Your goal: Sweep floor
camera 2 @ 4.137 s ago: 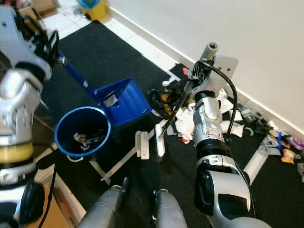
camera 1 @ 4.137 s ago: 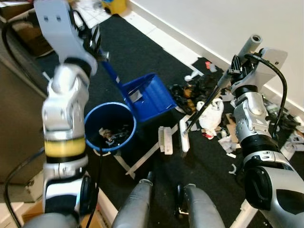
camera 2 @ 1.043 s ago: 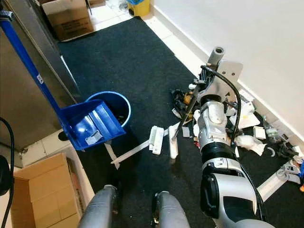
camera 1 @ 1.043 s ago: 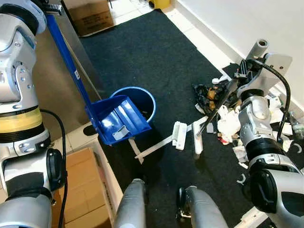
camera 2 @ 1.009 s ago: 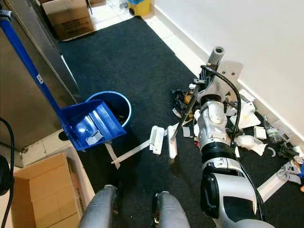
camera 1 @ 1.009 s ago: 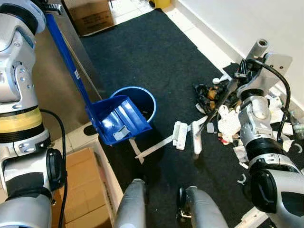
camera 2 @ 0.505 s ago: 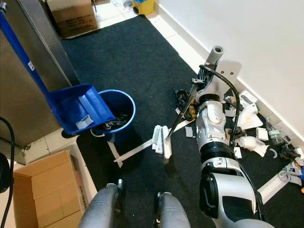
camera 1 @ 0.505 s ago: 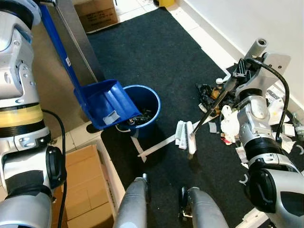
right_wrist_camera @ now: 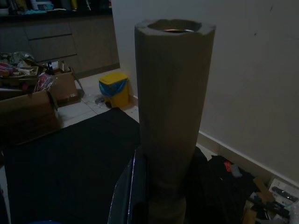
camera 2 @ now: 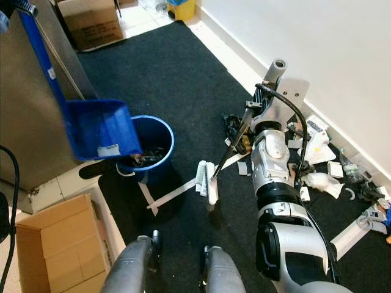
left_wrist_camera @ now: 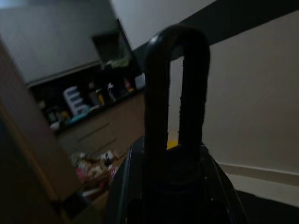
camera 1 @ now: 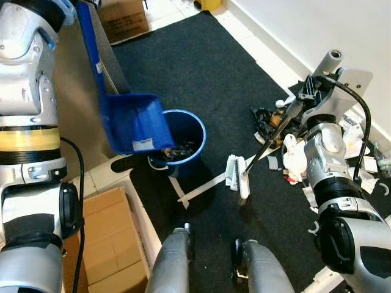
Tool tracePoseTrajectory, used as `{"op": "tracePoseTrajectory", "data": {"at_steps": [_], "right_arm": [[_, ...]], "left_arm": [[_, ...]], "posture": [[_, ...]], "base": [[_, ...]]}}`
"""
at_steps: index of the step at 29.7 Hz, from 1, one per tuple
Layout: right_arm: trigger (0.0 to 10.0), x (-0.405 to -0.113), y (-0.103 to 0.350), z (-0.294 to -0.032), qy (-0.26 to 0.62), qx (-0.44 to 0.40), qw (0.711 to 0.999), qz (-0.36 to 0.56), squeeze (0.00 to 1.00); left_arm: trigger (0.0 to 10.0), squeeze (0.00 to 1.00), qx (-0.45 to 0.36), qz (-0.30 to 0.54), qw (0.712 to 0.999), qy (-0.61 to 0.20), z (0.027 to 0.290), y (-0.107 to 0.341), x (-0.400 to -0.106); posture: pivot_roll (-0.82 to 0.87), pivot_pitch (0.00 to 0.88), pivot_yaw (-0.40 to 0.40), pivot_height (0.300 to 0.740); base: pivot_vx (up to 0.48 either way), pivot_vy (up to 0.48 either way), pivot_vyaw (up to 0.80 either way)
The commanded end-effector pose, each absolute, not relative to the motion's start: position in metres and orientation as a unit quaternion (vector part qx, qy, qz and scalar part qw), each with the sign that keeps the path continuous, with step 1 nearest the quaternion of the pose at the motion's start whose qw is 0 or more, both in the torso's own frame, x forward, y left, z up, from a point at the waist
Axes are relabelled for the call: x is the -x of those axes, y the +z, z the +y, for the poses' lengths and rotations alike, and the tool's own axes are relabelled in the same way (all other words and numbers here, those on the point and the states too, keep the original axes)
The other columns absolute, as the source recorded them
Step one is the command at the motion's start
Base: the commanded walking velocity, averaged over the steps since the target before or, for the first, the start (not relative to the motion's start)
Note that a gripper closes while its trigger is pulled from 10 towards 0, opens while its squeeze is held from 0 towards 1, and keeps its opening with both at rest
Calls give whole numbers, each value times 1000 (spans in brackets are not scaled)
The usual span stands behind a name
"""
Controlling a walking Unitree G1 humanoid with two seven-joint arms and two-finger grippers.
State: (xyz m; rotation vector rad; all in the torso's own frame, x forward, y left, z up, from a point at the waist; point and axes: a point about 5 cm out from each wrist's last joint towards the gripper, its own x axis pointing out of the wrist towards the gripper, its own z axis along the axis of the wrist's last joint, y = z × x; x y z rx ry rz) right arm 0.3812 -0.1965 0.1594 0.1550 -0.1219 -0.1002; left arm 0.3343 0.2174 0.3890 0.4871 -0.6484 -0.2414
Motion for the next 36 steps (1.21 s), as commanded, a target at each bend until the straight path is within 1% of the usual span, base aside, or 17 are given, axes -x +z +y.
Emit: {"op": "tracePoseTrajectory", "data": {"at_steps": [1,4,8,10,15,18,21,22,23,24,25,26,29,31,32,34,36], "right_arm": [[10000,-380,164,-198,-51,-74,993,-78,0],[10000,-380,164,-198,-52,-75,993,-77,0],[10000,-380,163,-197,-51,-76,993,-77,0],[10000,-380,163,-197,-51,-76,993,-77,0],[10000,-380,163,-196,-51,-77,993,-77,0],[10000,-380,163,-196,-51,-77,993,-76,0],[10000,-380,163,-195,-51,-77,993,-75,0],[10000,-380,163,-195,-50,-78,993,-75,0],[10000,-380,163,-195,-50,-78,993,-75,0],[10000,-380,163,-195,-50,-78,993,-76,0],[10000,-380,163,-194,-50,-78,993,-76,0],[10000,-381,164,-195,-50,-78,993,-77,0],[10000,-381,164,-195,-50,-78,993,-77,0],[10000,-381,164,-196,-51,-78,993,-77,0],[10000,-381,164,-196,-51,-78,993,-77,0],[10000,-381,164,-196,-52,-78,993,-78,0],[10000,-381,164,-196,-52,-78,993,-78,0]], "left_arm": [[10000,0,-298,-362,872,-144,203,406,-321],[10000,0,-306,-369,861,-169,192,405,-318],[10000,0,-321,-392,838,-203,171,402,-313],[10000,0,-322,-395,835,-207,168,402,-312],[10000,0,-299,-416,820,-255,145,404,-301],[10000,0,-293,-420,816,-269,139,403,-299],[10000,0,-285,-424,802,-310,120,397,-291],[10000,0,-297,-426,792,-321,114,393,-289],[10000,0,-297,-426,792,-321,114,393,-289],[10000,0,-306,-427,785,-327,111,390,-288],[10000,0,-333,-426,771,-337,105,384,-287],[10000,0,-369,-422,750,-351,99,376,-285],[10000,0,-378,-421,745,-354,97,374,-285],[10000,0,-396,-421,733,-361,94,371,-283],[10000,0,-396,-421,733,-361,94,371,-283],[10000,0,-417,-417,719,-369,91,367,-282],[10000,0,-426,-410,714,-376,89,361,-281]], "posture": [[121,191,16,740],[121,191,16,740],[120,193,17,740],[120,193,17,740],[121,196,17,740],[122,196,17,740],[123,197,16,740],[122,197,15,740],[122,197,15,740],[122,197,15,740],[121,198,15,740],[121,197,15,740],[121,197,15,740],[120,196,15,740],[120,196,15,740],[119,196,16,740],[120,196,16,740]], "base": [[0,0,0],[0,0,0],[0,0,0],[0,0,0],[0,0,0],[0,0,0],[0,0,0],[0,0,0],[0,0,0],[0,0,0],[0,0,0],[0,0,0],[0,0,0],[0,0,0],[0,0,0],[0,0,0],[0,0,0]]}}
